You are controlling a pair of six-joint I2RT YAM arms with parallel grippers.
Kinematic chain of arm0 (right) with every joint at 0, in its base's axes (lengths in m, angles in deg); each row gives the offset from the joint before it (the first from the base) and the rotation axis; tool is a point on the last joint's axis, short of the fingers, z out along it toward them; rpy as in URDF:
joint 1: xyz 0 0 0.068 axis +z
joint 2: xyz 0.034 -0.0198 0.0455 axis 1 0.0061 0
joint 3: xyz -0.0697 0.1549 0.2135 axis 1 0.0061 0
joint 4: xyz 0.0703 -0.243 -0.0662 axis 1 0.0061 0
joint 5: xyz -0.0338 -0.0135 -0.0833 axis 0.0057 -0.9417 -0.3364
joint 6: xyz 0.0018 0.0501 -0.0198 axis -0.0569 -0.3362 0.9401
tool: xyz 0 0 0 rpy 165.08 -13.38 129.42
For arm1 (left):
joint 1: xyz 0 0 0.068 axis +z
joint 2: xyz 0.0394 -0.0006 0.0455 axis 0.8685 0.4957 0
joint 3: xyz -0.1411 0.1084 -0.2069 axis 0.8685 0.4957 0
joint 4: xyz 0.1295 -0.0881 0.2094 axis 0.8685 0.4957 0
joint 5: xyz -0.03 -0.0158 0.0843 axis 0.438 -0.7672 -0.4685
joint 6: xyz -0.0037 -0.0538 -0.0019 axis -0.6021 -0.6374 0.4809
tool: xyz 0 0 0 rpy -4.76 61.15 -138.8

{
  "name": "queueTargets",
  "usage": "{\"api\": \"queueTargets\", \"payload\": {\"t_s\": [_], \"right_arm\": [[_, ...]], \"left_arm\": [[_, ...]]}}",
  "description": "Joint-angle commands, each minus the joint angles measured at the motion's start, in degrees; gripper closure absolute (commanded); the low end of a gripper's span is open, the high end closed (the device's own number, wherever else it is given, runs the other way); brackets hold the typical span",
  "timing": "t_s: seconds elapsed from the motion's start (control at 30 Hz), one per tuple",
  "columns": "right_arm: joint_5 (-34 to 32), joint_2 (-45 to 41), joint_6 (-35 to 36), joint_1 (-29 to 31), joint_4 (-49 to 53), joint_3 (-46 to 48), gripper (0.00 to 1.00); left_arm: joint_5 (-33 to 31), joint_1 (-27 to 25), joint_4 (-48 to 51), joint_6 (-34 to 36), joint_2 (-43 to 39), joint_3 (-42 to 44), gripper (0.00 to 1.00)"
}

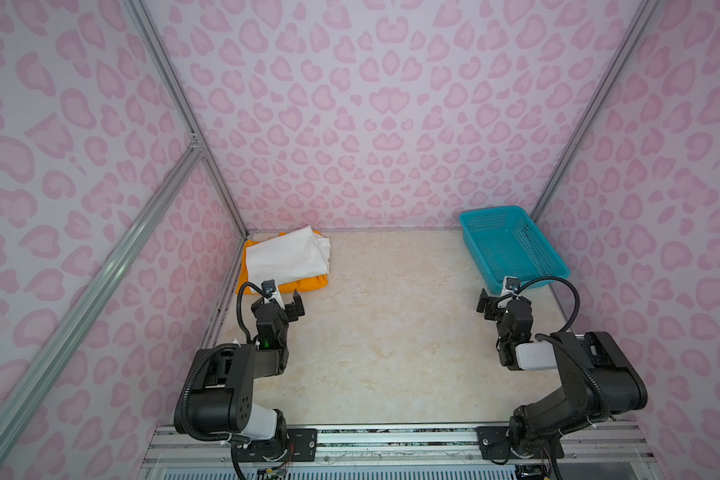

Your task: Fold and stack the mixed laundry pile

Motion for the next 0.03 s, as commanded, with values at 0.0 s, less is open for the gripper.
{"api": "queueTargets", "payload": {"t_s": [0.0], "right_arm": [[-0.81,0.13,0.44,0.06,-2.52,0.43,0.01]], "left_arm": [[-0.45,-0.07,-1.51,0.66,0.1,-0.07,0.03]]}}
